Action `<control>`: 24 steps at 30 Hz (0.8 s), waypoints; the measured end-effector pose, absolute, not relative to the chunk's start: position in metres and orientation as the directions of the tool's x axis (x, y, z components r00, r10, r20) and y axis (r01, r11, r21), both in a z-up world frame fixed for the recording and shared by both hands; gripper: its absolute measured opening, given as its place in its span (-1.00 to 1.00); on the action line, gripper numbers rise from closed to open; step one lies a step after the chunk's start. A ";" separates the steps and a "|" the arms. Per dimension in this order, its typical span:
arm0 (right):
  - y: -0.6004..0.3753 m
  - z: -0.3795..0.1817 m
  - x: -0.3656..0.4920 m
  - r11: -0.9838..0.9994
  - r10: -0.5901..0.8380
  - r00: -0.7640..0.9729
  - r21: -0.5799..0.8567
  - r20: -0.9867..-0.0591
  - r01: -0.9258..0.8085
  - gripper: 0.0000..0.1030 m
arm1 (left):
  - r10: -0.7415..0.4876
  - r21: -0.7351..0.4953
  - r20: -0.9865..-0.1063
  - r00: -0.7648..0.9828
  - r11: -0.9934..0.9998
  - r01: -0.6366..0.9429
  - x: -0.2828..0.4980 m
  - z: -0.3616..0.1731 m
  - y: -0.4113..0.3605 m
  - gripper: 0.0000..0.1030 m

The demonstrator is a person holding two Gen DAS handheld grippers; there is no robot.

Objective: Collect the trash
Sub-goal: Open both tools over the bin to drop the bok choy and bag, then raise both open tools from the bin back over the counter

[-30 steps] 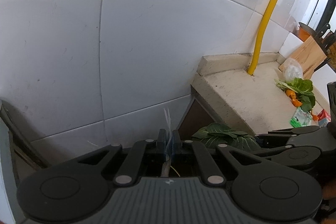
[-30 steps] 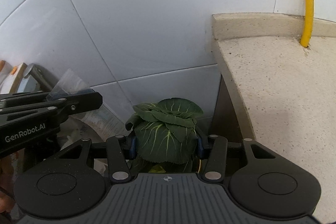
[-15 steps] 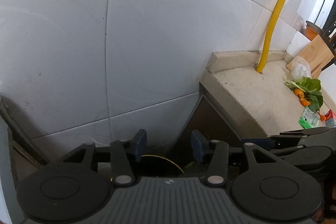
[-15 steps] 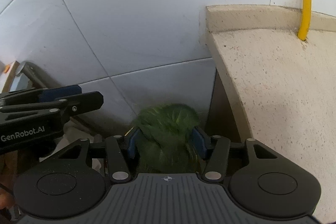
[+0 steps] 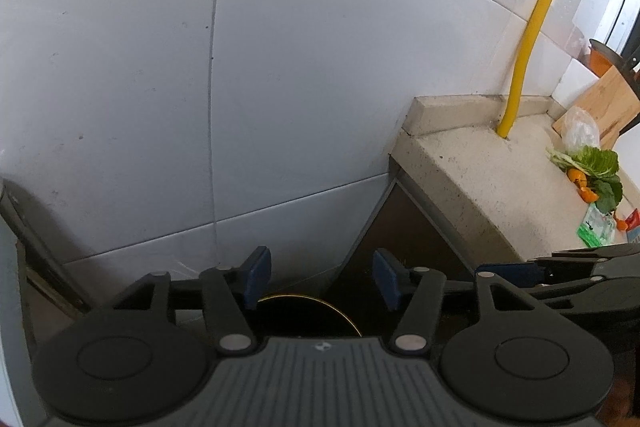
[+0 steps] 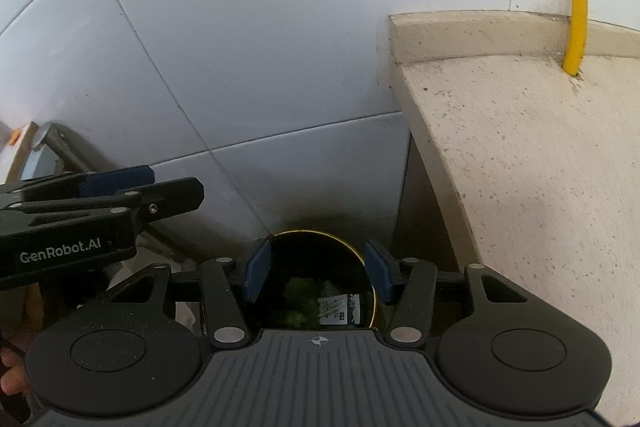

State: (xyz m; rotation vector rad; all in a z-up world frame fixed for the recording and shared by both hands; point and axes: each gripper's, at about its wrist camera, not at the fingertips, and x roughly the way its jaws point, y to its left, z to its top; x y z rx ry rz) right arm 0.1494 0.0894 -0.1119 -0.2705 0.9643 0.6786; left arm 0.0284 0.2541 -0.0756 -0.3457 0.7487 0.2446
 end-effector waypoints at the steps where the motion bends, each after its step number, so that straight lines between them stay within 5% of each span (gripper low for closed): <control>1: 0.088 -0.111 0.149 0.767 0.408 0.388 0.079 -0.826 -0.637 0.17 | 0.094 -0.218 -0.700 0.708 0.916 -0.337 0.029 -0.076 0.254 -0.03; 24: 0.003 -0.096 0.132 0.865 0.380 0.458 0.134 -0.804 -0.483 0.26 | 0.022 -0.197 -0.718 0.695 0.952 -0.235 0.032 -0.080 0.233 -0.03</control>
